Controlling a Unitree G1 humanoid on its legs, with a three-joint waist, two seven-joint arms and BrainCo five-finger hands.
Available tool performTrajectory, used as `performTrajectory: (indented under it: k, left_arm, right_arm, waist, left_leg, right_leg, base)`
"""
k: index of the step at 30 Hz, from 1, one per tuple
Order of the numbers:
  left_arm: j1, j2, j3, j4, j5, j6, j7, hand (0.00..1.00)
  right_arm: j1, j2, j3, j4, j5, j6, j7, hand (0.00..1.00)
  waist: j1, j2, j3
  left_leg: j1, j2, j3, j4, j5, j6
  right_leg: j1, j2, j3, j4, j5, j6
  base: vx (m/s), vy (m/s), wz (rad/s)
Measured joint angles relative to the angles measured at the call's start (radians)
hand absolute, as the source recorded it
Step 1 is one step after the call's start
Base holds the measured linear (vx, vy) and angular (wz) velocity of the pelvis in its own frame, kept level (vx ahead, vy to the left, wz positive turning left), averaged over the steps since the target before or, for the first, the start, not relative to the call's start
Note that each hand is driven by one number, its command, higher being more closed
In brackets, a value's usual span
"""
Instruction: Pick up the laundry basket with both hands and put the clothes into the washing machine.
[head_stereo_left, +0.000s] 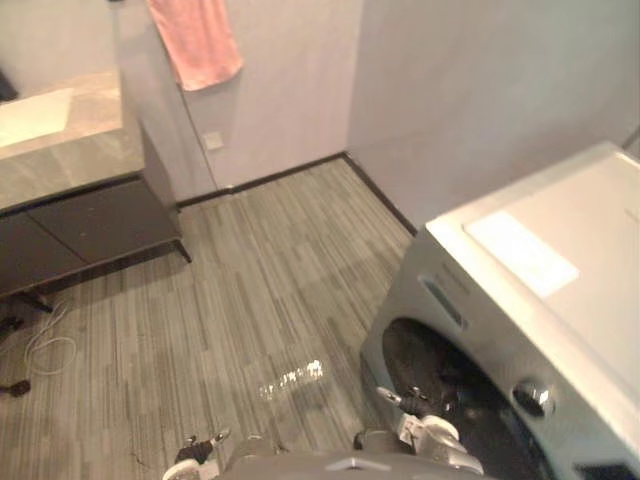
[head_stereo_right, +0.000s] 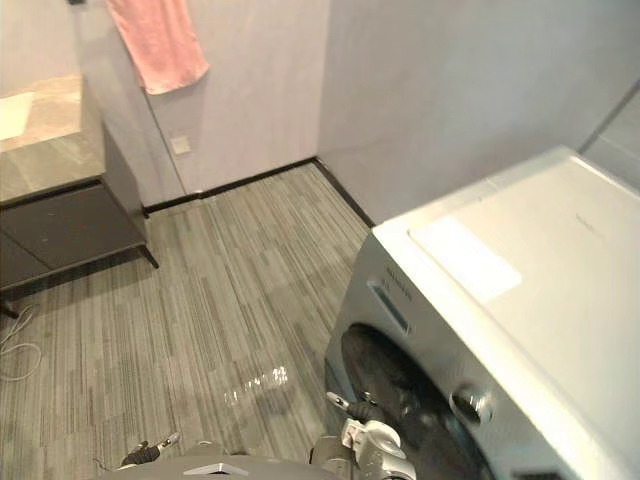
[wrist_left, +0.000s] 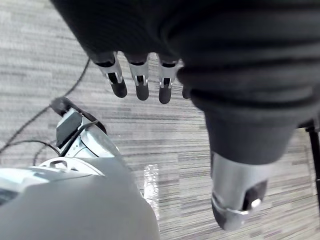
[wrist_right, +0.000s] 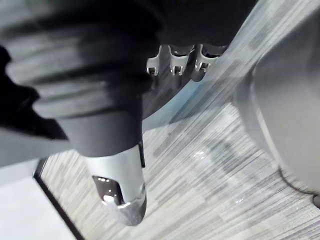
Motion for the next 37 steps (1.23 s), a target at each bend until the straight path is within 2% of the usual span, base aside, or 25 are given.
performTrajectory:
  k: [2, 4, 5, 7, 8, 9, 10, 11, 12, 14, 16, 18, 20, 22, 24, 26, 27, 28, 30, 32, 33, 34, 37]
  left_arm:
    - [-0.002, 0.004, -0.002, -0.013, 0.0, 0.0, 0.004, 0.0]
    - [-0.009, 0.004, -0.004, -0.024, 0.0, 0.0, 0.011, 0.0]
    - [-0.011, 0.004, -0.005, -0.026, 0.0, 0.0, 0.013, 0.0]
    - [-0.032, 0.006, -0.032, -0.026, 0.003, 0.002, 0.024, 0.0]
    - [-0.035, 0.007, -0.037, -0.023, 0.004, 0.002, 0.024, 0.0]
    - [-0.041, 0.006, -0.053, -0.011, 0.005, 0.002, 0.024, 0.0]
    - [-0.05, 0.017, -0.054, 0.001, 0.009, 0.001, 0.023, 0.0]
    - [-0.054, 0.025, -0.052, 0.005, 0.015, 0.0, 0.023, 0.0]
    - [-0.058, 0.041, -0.051, 0.014, 0.026, 0.0, 0.023, 0.0]
    - [-0.057, 0.055, -0.053, 0.037, 0.042, 0.002, 0.024, 0.0]
    - [-0.053, 0.065, -0.067, 0.054, 0.044, 0.003, 0.024, 0.0]
    - [-0.045, 0.071, -0.095, 0.068, 0.044, 0.004, 0.024, 0.0]
    - [-0.045, 0.086, -0.119, 0.085, 0.044, 0.01, 0.024, 0.0]
    - [-0.045, 0.093, -0.121, 0.086, 0.044, 0.016, 0.024, 0.0]
    - [-0.04, 0.092, -0.12, 0.086, 0.044, 0.016, 0.024, 0.0]
    - [-0.039, 0.092, -0.12, 0.087, 0.044, 0.017, 0.024, 0.0]
    - [-0.038, 0.092, -0.12, 0.09, 0.047, 0.017, 0.023, 0.0]
    - [-0.037, 0.092, -0.117, 0.093, 0.054, 0.017, 0.023, 0.0]
    - [-0.031, 0.091, -0.117, 0.093, 0.063, 0.017, 0.023, 0.0]
    - [-0.028, 0.099, -0.114, 0.094, 0.06, 0.017, 0.024, 0.0]
    - [-0.027, 0.098, -0.115, 0.098, 0.06, 0.018, 0.025, 0.0]
    - [-0.027, 0.087, -0.121, 0.105, 0.059, 0.021, 0.025, 0.0]
    - [-0.019, 0.074, -0.121, 0.122, 0.058, 0.025, 0.024, 0.0]
  right_arm:
    - [-0.002, 0.008, 0.006, -0.006, 0.004, -0.006, -0.005, 0.0]
    - [0.002, 0.01, -0.018, -0.006, 0.034, -0.007, -0.022, 0.0]
    - [0.004, 0.01, -0.02, -0.005, 0.038, -0.006, -0.024, 0.0]
    - [0.006, 0.018, -0.058, 0.021, 0.064, -0.002, -0.035, 0.0]
    - [0.006, 0.02, -0.068, 0.027, 0.064, 0.001, -0.037, 0.0]
    - [0.001, 0.017, -0.084, 0.035, 0.064, 0.002, -0.038, 0.0]
    - [-0.012, 0.02, -0.089, 0.064, 0.064, 0.003, -0.039, 0.0]
    - [-0.017, 0.031, -0.086, 0.064, 0.063, 0.003, -0.039, 0.0]
    - [-0.023, 0.041, -0.085, 0.064, 0.062, 0.001, -0.039, 0.0]
    - [-0.018, 0.058, -0.086, 0.07, 0.061, 0.001, -0.039, 0.0]
    - [-0.016, 0.057, -0.084, 0.071, 0.061, -0.003, -0.037, 0.0]
    - [-0.015, 0.049, -0.079, 0.069, 0.06, -0.007, -0.036, 0.0]
    - [-0.014, 0.044, -0.078, 0.068, 0.06, -0.009, -0.036, 0.0]
    - [-0.013, 0.04, -0.076, 0.068, 0.06, -0.014, -0.036, 0.0]
    - [-0.008, 0.032, -0.076, 0.069, 0.06, -0.016, -0.036, 0.0]
    - [-0.007, 0.03, -0.079, 0.07, 0.06, -0.016, -0.036, 0.0]
    - [-0.007, 0.029, -0.085, 0.073, 0.06, -0.016, -0.036, 0.0]
    - [-0.005, 0.029, -0.097, 0.087, 0.06, -0.017, -0.036, 0.0]
    - [-0.006, 0.023, -0.105, 0.107, 0.06, -0.018, -0.036, 0.0]
    - [0.004, 0.022, -0.107, 0.154, 0.059, -0.013, -0.037, 0.0]
    - [0.006, 0.021, -0.112, 0.166, 0.059, -0.012, -0.036, 0.0]
    - [0.009, 0.011, -0.149, 0.186, 0.059, -0.009, -0.039, 0.0]
    - [0.008, -0.011, -0.19, 0.222, 0.06, -0.003, -0.041, 0.0]
  waist:
    - [0.014, -0.005, 0.004]
    - [0.011, -0.007, 0.006]
    - [0.01, -0.007, 0.006]
    - [0.002, -0.011, 0.016]
    - [0.001, -0.01, 0.022]
    - [0.0, 0.0, 0.03]
    - [0.001, -0.018, 0.04]
    - [0.003, -0.031, 0.047]
    - [0.003, -0.057, 0.054]
    - [-0.001, -0.078, 0.053]
    - [-0.006, -0.083, 0.047]
    - [-0.006, -0.08, 0.05]
    - [-0.022, -0.074, 0.058]
    - [-0.025, -0.085, 0.067]
    - [-0.022, -0.085, 0.07]
    - [-0.023, -0.084, 0.07]
    - [-0.024, -0.084, 0.07]
    - [-0.026, -0.084, 0.07]
    - [-0.022, -0.085, 0.07]
    - [-0.021, -0.104, 0.056]
    - [-0.022, -0.104, 0.055]
    - [-0.024, -0.087, 0.04]
    - [-0.025, -0.058, 0.029]
  left_leg:
    - [-0.059, 0.069, 0.229, 0.157, -0.016, 0.012]
    - [-0.088, 0.086, 0.434, 0.139, -0.05, 0.002]
    - [-0.093, 0.085, 0.458, 0.125, -0.055, 0.001]
    - [-0.091, 0.052, 0.629, -0.138, -0.082, 0.006]
    - [-0.078, 0.038, 0.661, -0.225, -0.068, 0.008]
    - [-0.053, 0.014, 0.687, -0.404, 0.04, 0.054]
    - [-0.021, -0.02, 0.684, -0.453, 0.075, 0.102]
    - [-0.003, -0.036, 0.684, -0.485, 0.078, 0.1]
    - [0.03, -0.069, 0.685, -0.545, 0.096, 0.101]
    - [0.091, -0.115, 0.686, -0.651, 0.125, 0.095]
    - [0.142, -0.152, 0.681, -0.733, 0.136, 0.089]
    - [0.186, -0.179, 0.646, -0.778, 0.137, 0.087]
    - [0.207, -0.183, 0.611, -0.776, 0.131, 0.089]
    - [0.237, -0.184, 0.582, -0.775, 0.125, 0.086]
    - [0.252, -0.183, 0.553, -0.774, 0.117, 0.073]
    - [0.249, -0.183, 0.538, -0.772, 0.115, 0.069]
    - [0.245, -0.183, 0.523, -0.773, 0.115, 0.067]
    - [0.244, -0.183, 0.513, -0.774, 0.113, 0.064]
    - [0.253, -0.183, 0.496, -0.773, 0.109, 0.056]
    - [0.236, -0.193, 0.463, -0.756, 0.102, 0.045]
    - [0.232, -0.192, 0.453, -0.756, 0.102, 0.044]
    - [0.227, -0.177, 0.436, -0.779, 0.116, 0.031]
    - [0.25, -0.157, 0.427, -0.841, 0.164, 0.022]
  right_leg:
    - [0.091, 0.005, -0.048, -0.049, -0.006, -0.018]
    - [0.171, -0.003, -0.114, -0.133, -0.005, -0.019]
    - [0.176, -0.003, -0.124, -0.14, -0.005, -0.019]
    - [0.192, -0.015, -0.202, -0.168, -0.004, -0.019]
    - [0.193, -0.017, -0.218, -0.167, -0.004, -0.019]
    - [0.199, -0.007, -0.229, -0.165, -0.005, -0.017]
    - [0.204, -0.019, -0.205, -0.16, -0.007, -0.013]
    - [0.204, -0.028, -0.192, -0.155, -0.003, -0.009]
    - [0.201, -0.046, -0.16, -0.135, -0.003, -0.009]
    - [0.182, -0.071, -0.136, -0.079, -0.002, -0.008]
    - [0.155, -0.094, -0.115, 0.007, 0.001, -0.005]
    - [0.068, -0.125, -0.084, 0.231, 0.036, 0.012]
    - [-0.002, -0.133, -0.049, 0.411, 0.059, 0.038]
    - [-0.038, -0.129, -0.034, 0.505, 0.028, 0.054]
    - [-0.068, -0.134, -0.027, 0.432, -0.036, 0.052]
    - [-0.078, -0.13, -0.004, 0.302, -0.044, 0.058]
    - [-0.069, -0.122, 0.016, 0.167, -0.037, 0.057]
    - [-0.042, -0.114, 0.031, 0.051, -0.007, 0.049]
    - [-0.009, -0.113, 0.028, -0.038, 0.026, 0.042]
    - [0.051, -0.106, 0.012, -0.177, 0.123, 0.031]
    - [0.06, -0.104, 0.006, -0.199, 0.147, 0.069]
    - [0.065, -0.089, -0.023, -0.229, 0.15, 0.056]
    - [0.074, -0.062, -0.046, -0.259, 0.161, 0.044]
  base:
    - [0.2, -0.315, 0.57]
    - [0.19, -0.197, 0.76]
    - [0.13, -0.078, 0.79]
    - [0.14, -0.03, 0.92]
    - [0.14, 0.012, 0.93]
    - [0.14, 0.051, 0.67]
    - [0.13, 0.067, 0.48]
    - [0.11, 0.09, 0.26]
    - [0.07, 0.076, 0.13]
    - [0.07, 0.116, 0.12]
    - [0.07, 0.128, 0.07]
    - [0.1, 0.115, 0.05]
    - [0.11, 0.039, 0.46]
    - [0.1, -0.008, 0.55]
    - [0.07, -0.025, 0.39]
    - [0.06, -0.052, 0.29]
    - [0.06, -0.11, 0.43]
    - [0.07, -0.13, 0.45]
    - [0.08, -0.152, 0.35]
    - [0.13, -0.21, 0.4]
    - [0.13, -0.214, 0.42]
    - [0.13, -0.197, 0.29]
    - [0.15, -0.151, 0.15]
